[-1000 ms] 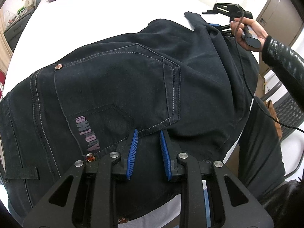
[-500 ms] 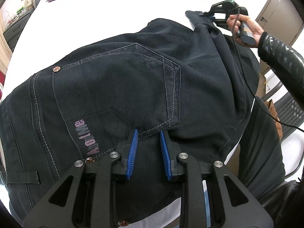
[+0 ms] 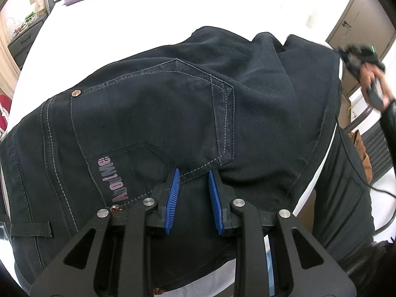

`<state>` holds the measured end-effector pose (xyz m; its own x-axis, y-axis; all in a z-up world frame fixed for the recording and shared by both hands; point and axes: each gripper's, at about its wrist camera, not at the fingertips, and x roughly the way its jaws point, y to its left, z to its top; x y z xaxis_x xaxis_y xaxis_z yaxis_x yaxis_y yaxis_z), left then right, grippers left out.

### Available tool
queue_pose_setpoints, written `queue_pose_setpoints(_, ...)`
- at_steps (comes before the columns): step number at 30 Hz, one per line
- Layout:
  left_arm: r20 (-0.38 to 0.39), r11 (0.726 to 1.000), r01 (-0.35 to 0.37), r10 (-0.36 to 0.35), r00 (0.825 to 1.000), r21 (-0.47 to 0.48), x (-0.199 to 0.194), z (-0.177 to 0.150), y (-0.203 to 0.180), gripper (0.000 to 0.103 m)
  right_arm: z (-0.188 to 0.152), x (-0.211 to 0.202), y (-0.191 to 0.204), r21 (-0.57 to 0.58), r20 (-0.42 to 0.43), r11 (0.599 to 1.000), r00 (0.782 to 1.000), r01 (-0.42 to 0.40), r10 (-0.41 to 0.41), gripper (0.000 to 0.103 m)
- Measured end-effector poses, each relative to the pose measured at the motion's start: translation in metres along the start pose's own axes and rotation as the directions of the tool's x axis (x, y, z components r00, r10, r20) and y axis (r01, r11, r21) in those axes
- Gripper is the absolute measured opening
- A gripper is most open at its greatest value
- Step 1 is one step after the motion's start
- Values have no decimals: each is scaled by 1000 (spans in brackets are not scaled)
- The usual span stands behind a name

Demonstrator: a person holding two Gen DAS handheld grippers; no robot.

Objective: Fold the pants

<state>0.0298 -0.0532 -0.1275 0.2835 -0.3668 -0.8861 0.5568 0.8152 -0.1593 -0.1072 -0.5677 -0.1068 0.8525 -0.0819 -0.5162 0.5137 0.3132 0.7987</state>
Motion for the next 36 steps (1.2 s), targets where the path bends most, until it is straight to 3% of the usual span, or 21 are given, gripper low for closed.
queue_pose_setpoints(3, -2, 1000, -10, 10, 1000, 1, 0, 0, -3, 24, -12, -18, -54, 119, 17, 991, 998, 54, -56, 4)
queue_pose_setpoints(6, -9, 1000, -27, 27, 1000, 6, 0, 2, -8, 24, -20, -24, -75, 158, 34, 986, 998, 54, -60, 4)
queue_pose_setpoints(14, -15, 998, -54, 54, 998, -6, 0, 6, -18, 24, -12, -15, -86, 203, 14, 979, 1000, -18, 16, 9)
queue_pose_setpoints(17, -16, 998, -59, 59, 998, -12, 0, 7, -22, 24, -10, -19, -85, 194, 22, 981, 1000, 9, -14, 4)
queue_pose_setpoints(26, -7, 998, -53, 53, 999, -35, -4, 4, -17, 24, -10, -48, -74, 147, 77, 989, 996, 25, -37, 3)
queue_pose_setpoints(36, 7, 998, -37, 38, 999, -47, -9, -1, -7, 24, -16, -25, -87, 136, 33, 979, 986, 155, -160, 2)
